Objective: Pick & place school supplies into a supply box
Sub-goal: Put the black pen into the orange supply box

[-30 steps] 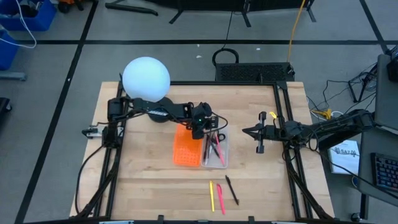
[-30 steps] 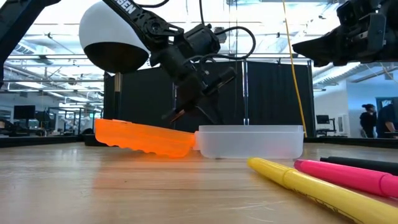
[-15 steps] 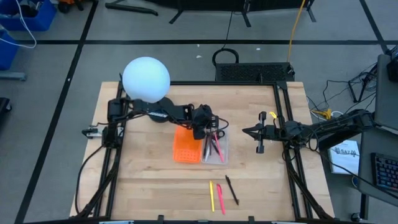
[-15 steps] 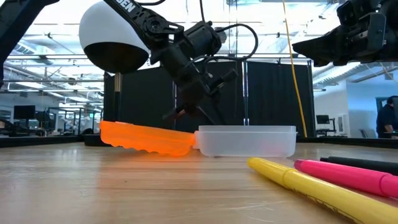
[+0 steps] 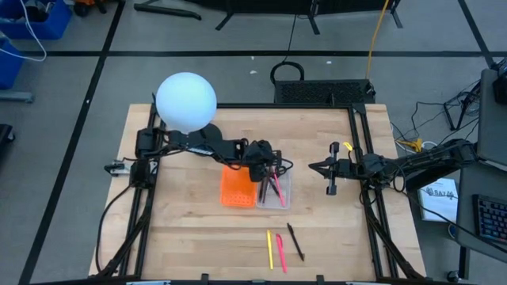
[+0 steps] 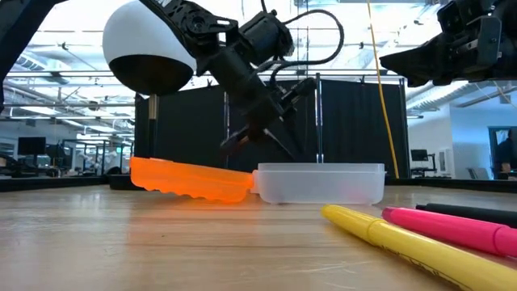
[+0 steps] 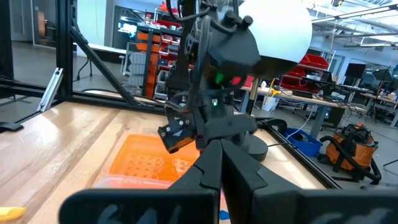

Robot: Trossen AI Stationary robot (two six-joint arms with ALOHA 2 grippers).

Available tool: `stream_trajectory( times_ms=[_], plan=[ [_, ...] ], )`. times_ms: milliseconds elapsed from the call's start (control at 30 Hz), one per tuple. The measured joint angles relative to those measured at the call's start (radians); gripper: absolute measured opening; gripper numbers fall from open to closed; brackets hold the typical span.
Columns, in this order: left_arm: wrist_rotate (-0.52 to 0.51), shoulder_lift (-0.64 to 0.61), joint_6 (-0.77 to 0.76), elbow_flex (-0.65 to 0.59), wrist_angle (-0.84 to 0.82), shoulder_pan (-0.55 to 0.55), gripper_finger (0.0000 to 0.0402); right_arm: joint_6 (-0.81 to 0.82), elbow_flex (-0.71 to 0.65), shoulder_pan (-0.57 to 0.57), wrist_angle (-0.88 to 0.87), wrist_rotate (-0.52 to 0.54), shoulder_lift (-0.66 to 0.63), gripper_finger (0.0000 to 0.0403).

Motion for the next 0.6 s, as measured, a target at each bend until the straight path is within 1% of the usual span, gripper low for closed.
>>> stream_trajectory(
  times_ms=[100,167,267,333,400,467,533,600],
  plan=[
    [-0.016,-0.050,-0.008,0.000,-0.073,-0.008,0.0085,0.004,0.000,0.000,0.011,0.000,0.000,0.0000],
    [-0.010,-0.100,-0.048,0.000,-0.152,-0.015,0.0085,0.021,0.000,0.000,0.028,-0.002,-0.001,0.0000],
    [-0.028,-0.206,-0.178,0.000,-0.243,-0.027,0.0076,0.031,0.000,0.002,0.040,-0.003,0.000,0.0000],
    [-0.071,-0.285,-0.296,0.001,-0.285,-0.036,0.0060,0.031,0.000,0.002,0.041,-0.003,0.000,0.0000],
    [-0.091,-0.363,-0.411,-0.011,-0.341,-0.039,0.0036,0.031,0.000,0.002,0.045,-0.003,-0.001,0.0000],
    [-0.064,-0.440,-0.506,-0.039,-0.406,-0.039,0.0012,0.031,0.000,0.002,0.050,-0.002,0.000,0.0000],
    [0.007,-0.524,-0.582,-0.091,-0.459,-0.041,0.0007,0.034,0.000,0.002,0.054,-0.002,-0.001,0.0000],
    [0.062,-0.619,-0.629,-0.174,-0.445,-0.054,0.0006,0.046,0.000,0.002,0.057,-0.002,-0.001,0.0000]
  ],
)
